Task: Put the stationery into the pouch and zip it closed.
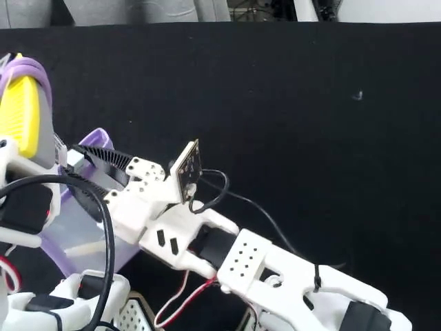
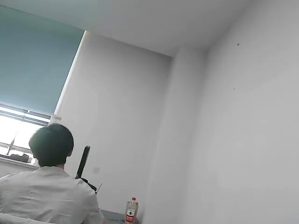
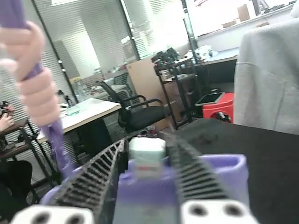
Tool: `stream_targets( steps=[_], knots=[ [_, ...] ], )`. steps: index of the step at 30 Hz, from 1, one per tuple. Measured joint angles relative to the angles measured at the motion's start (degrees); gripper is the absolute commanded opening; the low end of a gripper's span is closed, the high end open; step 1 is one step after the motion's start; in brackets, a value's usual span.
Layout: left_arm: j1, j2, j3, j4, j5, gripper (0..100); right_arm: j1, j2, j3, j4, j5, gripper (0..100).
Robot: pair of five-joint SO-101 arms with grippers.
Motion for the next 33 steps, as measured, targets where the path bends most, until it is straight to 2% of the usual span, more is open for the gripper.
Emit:
stream_targets(
  steps=[3, 9, 15, 19, 25, 33],
  knots=[
    [0.0, 0.0, 0.0, 0.0, 0.0, 3, -1.1, 0.1, 0.1, 0.2, 0.8, 36.3],
    [0.0, 0.0, 0.0, 0.0, 0.0, 3, -2.5, 0.3, 0.3, 1.6, 5.8, 31.7],
    [0.0, 0.0, 0.0, 0.0, 0.0, 3, -0.4, -10.3, 1.6, 1.8, 7.8, 28.9],
    [0.0, 0.0, 0.0, -1.8, 0.0, 3, 4.0, -20.4, 1.8, 5.6, 7.9, 28.9],
    [0.0, 0.5, 0.1, -8.9, 0.0, 3, 12.7, -31.6, -0.4, 13.0, 7.9, 28.9],
    [0.1, 6.7, 8.9, -22.2, 0.0, 3, 31.6, -32.9, -13.2, 22.9, 7.9, 28.9]
  ],
)
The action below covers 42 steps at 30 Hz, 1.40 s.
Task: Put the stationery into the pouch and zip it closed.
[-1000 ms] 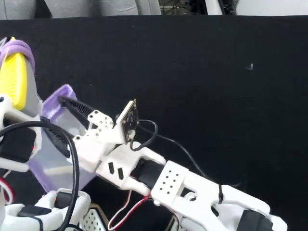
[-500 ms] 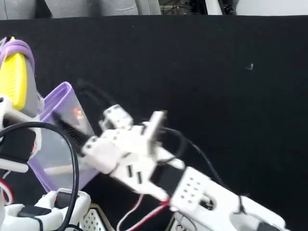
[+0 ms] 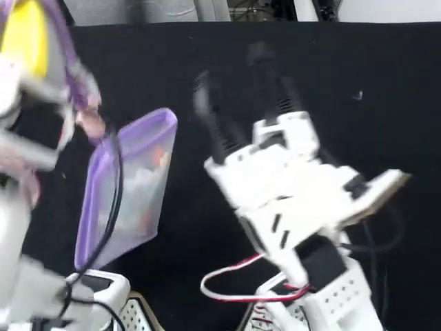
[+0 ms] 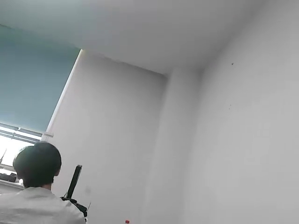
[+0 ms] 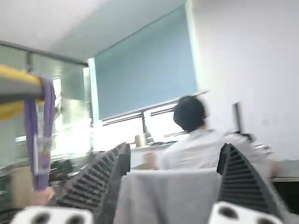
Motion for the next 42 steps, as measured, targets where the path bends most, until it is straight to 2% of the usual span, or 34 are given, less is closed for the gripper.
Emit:
stream_targets(
  steps=[6, 13, 19, 22, 27, 36, 42],
  knots=[
    [0.4, 5.0, 8.0, -12.0, 0.0, 3, 11.3, 5.0, -12.5, 10.1, 0.0, 28.9],
    [9.1, 8.7, 9.3, -15.5, 0.0, 3, 20.5, 13.1, -23.8, 17.7, 0.0, 28.9],
    [14.5, 9.6, 8.8, -17.0, 0.0, 3, 22.3, 19.0, -32.1, 24.2, 0.4, 28.9],
    [15.7, 9.6, 8.7, -13.5, 0.0, 3, 22.3, 21.5, -35.8, 27.3, 4.2, 28.9],
    [18.5, 9.1, 8.7, -3.1, 0.0, 3, 22.3, 22.9, -41.8, 33.3, 9.6, 28.9],
    [18.9, -2.9, 10.0, 13.7, 0.1, 3, 22.3, 22.9, -49.4, 41.9, 10.1, 28.9],
    [18.9, -13.5, 21.2, 21.4, 0.1, 3, 22.3, 22.9, -53.5, 46.4, 10.1, 28.9]
  ],
)
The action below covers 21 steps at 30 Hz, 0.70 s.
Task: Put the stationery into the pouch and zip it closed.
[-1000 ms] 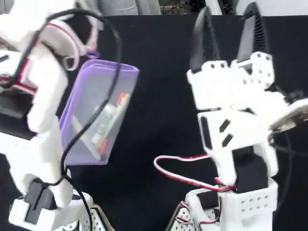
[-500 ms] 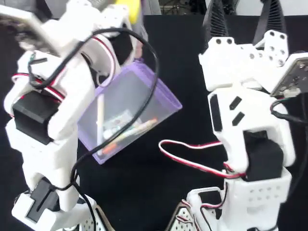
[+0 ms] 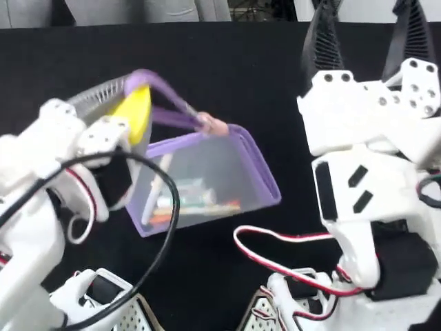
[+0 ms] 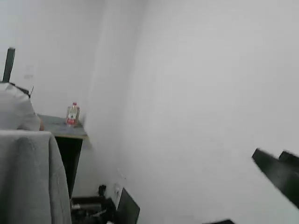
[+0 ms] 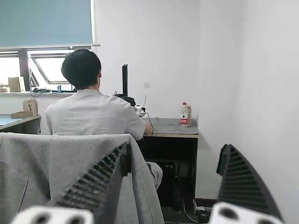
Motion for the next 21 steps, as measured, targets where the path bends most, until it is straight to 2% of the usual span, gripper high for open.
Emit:
stream_targets(
  steps=[7, 14, 18, 21],
  knots=[
    [0.0, -15.7, 27.5, -1.3, -0.6, 3, 0.0, 0.0, -0.7, 0.6, 0.0, 28.9],
    [0.0, -43.4, 51.0, -9.7, -12.3, 3, 0.0, 0.0, -0.7, 0.6, 0.0, 28.9],
    [0.0, -56.5, 55.6, -10.9, -12.9, 3, 0.0, 0.0, -0.7, 0.6, 0.0, 28.9],
    [-2.8, -59.0, 55.5, -11.9, -12.3, 3, 0.0, 0.0, -0.7, 0.6, 0.0, 28.9]
  ],
)
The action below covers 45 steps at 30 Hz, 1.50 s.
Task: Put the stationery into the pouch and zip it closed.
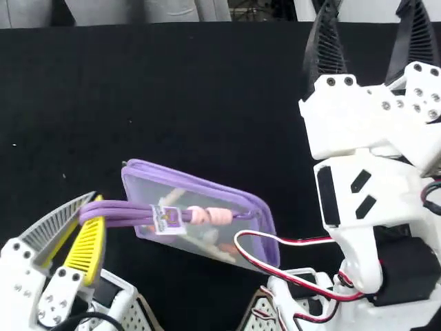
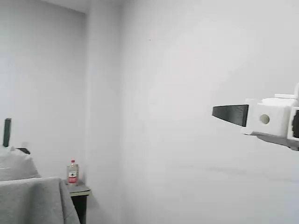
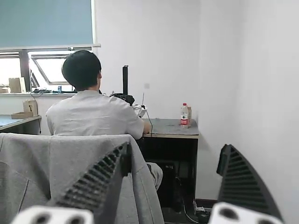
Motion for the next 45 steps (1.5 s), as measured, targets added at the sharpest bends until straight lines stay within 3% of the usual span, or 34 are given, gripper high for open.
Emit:
stream_targets(
  steps=[12, 22, 34, 38, 45],
  knots=[
    [-3.1, 0.6, -6.9, -7.6, 3.2, 3, 0.0, 0.0, 0.0, 0.0, 0.0, 28.9],
    [-4.3, 19.1, -15.6, -13.5, 3.3, 3, 0.0, 0.0, 0.0, 0.0, 0.2, 28.9],
    [-11.7, 50.1, -41.2, -12.9, 3.5, 3, 0.0, 0.0, 0.0, 0.0, 0.2, 28.9],
    [-15.0, 52.5, -43.2, -9.8, 7.6, 3, 0.0, 0.1, 0.0, 0.0, 0.2, 28.9],
    [-26.9, 51.3, -43.9, -9.3, 10.9, 3, 0.0, 6.2, -1.0, 0.0, 0.2, 28.9]
  ],
)
